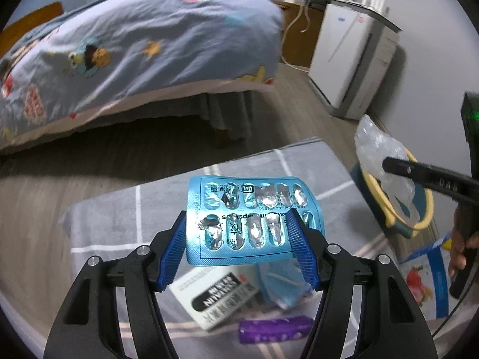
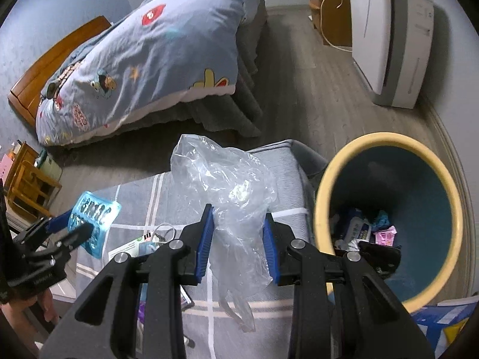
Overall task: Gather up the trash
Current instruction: 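Carry plastic bag and blister pack over the bin and open both tools to drop them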
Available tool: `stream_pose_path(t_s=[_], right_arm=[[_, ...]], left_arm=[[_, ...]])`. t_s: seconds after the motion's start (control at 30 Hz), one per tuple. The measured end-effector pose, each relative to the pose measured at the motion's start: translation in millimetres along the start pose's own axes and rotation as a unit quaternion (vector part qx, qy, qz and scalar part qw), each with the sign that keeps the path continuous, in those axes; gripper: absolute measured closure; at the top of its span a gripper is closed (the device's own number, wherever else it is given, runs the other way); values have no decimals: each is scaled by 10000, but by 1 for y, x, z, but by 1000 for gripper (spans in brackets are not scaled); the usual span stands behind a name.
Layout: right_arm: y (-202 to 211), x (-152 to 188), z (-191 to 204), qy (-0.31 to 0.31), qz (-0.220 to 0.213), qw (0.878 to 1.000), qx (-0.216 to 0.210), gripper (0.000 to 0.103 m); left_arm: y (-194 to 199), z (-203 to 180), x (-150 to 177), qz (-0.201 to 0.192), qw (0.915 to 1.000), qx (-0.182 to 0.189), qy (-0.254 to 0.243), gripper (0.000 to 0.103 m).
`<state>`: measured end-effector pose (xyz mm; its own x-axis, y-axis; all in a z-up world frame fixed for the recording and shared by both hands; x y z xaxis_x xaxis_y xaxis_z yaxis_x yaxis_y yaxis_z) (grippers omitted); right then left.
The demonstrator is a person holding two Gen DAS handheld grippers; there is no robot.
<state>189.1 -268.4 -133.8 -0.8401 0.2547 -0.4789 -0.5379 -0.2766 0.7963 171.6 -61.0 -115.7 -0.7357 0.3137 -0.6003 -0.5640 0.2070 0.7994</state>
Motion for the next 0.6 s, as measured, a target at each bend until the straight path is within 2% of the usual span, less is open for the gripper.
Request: stream_pose_path(t_s=[0.27, 0.43, 0.6], right_arm=[[45, -19, -30, -174, -379, 9991, 94, 72], [66, -38, -92, -870, -602, 9941, 253, 72], [69, -38, -160, -1666, -582, 9829, 528, 72]], left_arm=[[30, -73, -19, -292, 9982, 178, -499, 37], [22, -134, -37, -277, 9952, 509, -794, 37], [-2, -197, -55, -125, 9901, 855, -1105, 37]])
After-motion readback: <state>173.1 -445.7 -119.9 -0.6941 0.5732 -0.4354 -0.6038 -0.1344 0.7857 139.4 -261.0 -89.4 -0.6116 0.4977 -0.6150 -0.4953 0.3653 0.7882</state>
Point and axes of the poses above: each gripper's, at about its wrist camera, not at the fingertips, and y roughly against the way its jaws point, z to its left, x to its underside, the point moved 8 cm from there along -y, roughly the way its jaws point, and after that the axes turned 10 degrees about -y, right-handed, at the moved point
